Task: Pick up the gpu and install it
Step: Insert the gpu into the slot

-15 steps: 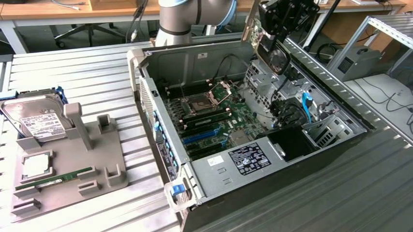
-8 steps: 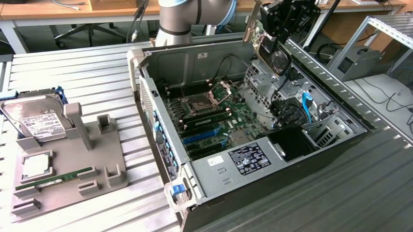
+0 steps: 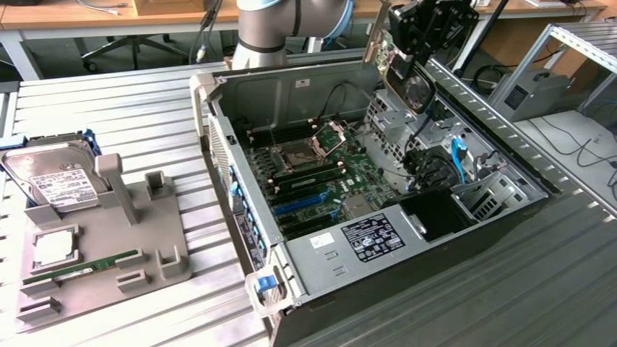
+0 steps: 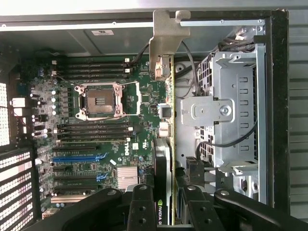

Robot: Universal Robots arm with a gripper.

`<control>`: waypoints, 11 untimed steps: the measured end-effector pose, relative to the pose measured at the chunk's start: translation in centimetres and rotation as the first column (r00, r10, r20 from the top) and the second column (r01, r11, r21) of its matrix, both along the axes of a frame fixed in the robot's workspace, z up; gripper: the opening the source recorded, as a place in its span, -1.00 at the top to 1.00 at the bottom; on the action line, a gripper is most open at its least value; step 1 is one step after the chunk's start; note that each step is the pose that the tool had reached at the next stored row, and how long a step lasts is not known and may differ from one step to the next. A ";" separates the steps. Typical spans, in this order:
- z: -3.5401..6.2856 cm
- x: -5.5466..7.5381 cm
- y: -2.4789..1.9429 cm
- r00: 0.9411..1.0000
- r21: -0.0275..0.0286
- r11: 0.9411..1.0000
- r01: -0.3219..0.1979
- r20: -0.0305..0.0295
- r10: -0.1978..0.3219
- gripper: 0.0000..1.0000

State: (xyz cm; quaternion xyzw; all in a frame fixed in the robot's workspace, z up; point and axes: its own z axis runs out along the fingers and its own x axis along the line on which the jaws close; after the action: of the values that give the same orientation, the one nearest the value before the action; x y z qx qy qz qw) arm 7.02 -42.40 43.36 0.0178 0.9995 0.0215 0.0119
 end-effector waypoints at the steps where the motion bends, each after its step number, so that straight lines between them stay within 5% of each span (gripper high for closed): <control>1: 0.00 0.0 0.00 1.000 0.000 1.000 -0.001 0.000 0.001 0.47; 11: 0.00 0.0 0.00 0.999 0.000 0.999 -0.045 0.000 0.045 0.47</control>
State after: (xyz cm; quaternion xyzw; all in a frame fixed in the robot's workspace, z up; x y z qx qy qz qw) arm 7.02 -42.39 43.36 -0.0045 0.9997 0.0217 0.0114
